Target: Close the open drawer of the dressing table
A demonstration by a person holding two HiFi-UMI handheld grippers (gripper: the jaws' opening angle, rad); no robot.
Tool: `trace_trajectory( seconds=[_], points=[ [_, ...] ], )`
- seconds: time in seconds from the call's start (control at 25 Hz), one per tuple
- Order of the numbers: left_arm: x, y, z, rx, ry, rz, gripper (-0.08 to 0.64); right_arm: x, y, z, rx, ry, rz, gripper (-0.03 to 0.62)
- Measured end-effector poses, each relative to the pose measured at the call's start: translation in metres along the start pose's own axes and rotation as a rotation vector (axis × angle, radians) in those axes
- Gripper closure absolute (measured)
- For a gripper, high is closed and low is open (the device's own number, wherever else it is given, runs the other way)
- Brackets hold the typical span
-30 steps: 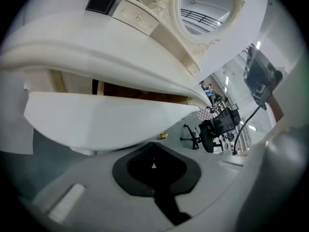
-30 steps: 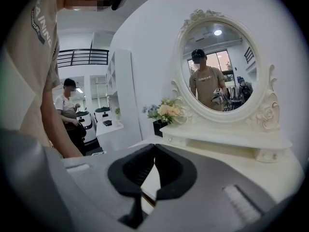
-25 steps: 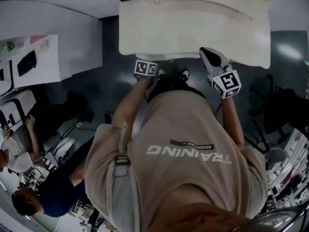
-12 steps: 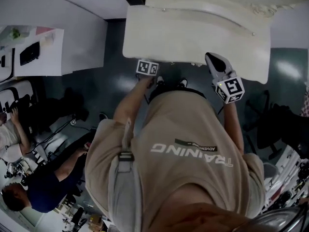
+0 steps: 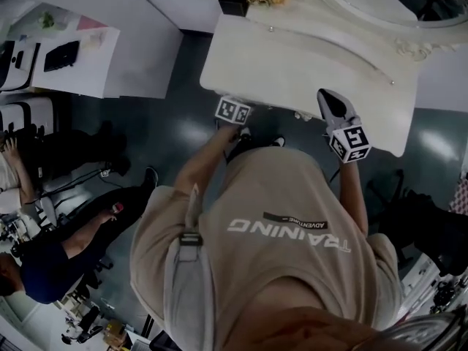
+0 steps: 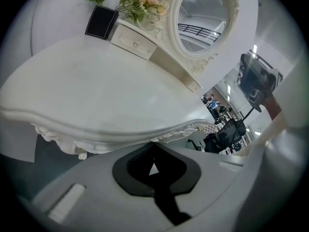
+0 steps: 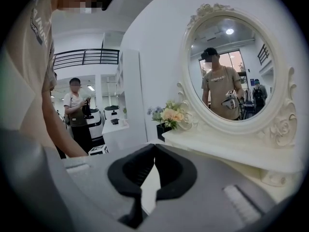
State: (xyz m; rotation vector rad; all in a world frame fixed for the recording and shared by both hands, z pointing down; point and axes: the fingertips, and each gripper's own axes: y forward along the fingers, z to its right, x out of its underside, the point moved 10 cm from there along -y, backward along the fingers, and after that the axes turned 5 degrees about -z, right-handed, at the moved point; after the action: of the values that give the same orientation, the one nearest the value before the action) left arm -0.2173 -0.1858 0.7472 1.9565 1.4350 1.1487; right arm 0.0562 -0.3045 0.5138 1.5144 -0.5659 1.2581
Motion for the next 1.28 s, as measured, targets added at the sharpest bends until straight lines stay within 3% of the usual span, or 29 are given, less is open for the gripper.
trace_trajectory(
  seconds=[0.08,0.24,0.52,0.72,1.0,1.28],
  points=[
    [-0.002,-0.008,0.009,-0.002,0.021,0.004,0.563,-0.002,0.006,0.003,-0.011,0.01,0.011,0.588],
    [-0.018,-0.041,0.039,0.003,0.135,0.072,0.563,-0.008,0.004,0.002,0.003,0.016,0.037,0.588],
    [-0.095,-0.132,0.104,-0.043,0.403,0.337,0.563,-0.027,-0.017,-0.009,0.099,0.017,0.084,0.588],
    [-0.142,-0.178,0.155,-0.052,0.549,0.506,0.563,-0.062,-0.038,-0.007,0.163,-0.026,0.149,0.588],
    [-0.185,-0.233,0.203,-0.069,0.668,0.699,0.563,-0.111,-0.065,-0.008,0.226,-0.077,0.256,0.588],
    [-0.202,-0.273,0.229,-0.101,0.754,0.825,0.563,-0.141,-0.075,-0.015,0.255,-0.102,0.306,0.588]
  ],
)
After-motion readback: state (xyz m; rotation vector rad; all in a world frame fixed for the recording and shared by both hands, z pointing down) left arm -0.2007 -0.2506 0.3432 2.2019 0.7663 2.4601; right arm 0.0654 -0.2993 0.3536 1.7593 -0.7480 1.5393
